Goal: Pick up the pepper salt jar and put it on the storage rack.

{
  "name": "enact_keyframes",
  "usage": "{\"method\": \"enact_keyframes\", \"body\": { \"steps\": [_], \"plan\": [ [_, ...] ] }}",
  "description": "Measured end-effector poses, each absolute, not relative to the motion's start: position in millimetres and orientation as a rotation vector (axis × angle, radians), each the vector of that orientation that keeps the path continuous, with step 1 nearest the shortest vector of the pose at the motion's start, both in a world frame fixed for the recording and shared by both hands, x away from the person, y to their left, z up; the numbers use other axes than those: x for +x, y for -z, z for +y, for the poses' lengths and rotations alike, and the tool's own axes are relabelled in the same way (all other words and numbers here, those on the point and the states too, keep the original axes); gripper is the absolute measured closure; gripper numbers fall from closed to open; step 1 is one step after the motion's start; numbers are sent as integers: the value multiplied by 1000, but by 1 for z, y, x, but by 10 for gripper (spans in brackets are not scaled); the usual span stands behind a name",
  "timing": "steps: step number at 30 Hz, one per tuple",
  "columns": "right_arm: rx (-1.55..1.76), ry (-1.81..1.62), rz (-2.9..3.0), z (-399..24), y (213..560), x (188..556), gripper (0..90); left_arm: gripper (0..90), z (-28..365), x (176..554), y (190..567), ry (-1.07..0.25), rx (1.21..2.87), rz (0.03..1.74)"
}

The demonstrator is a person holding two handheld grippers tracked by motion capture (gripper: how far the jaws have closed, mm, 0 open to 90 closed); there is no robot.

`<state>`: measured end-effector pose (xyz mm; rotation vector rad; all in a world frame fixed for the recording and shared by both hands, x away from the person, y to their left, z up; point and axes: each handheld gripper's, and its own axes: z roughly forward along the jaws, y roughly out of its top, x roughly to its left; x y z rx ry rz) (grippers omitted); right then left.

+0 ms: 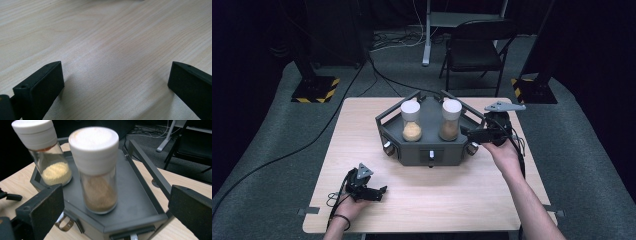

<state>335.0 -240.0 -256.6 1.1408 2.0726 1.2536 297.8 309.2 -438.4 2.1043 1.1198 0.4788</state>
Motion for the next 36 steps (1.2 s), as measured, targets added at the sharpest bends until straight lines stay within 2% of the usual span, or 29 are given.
{"method": "enact_keyframes", "body": {
  "steps": [17, 36],
  "plan": [
    [1144, -1274, 2106, -280, 311, 299, 0, 3, 309, 297, 438, -481, 2102, 1124],
    [1293, -1224, 2080, -315, 371, 268, 0, 3, 309, 297, 438, -482, 2102, 1125]
  ]
}}
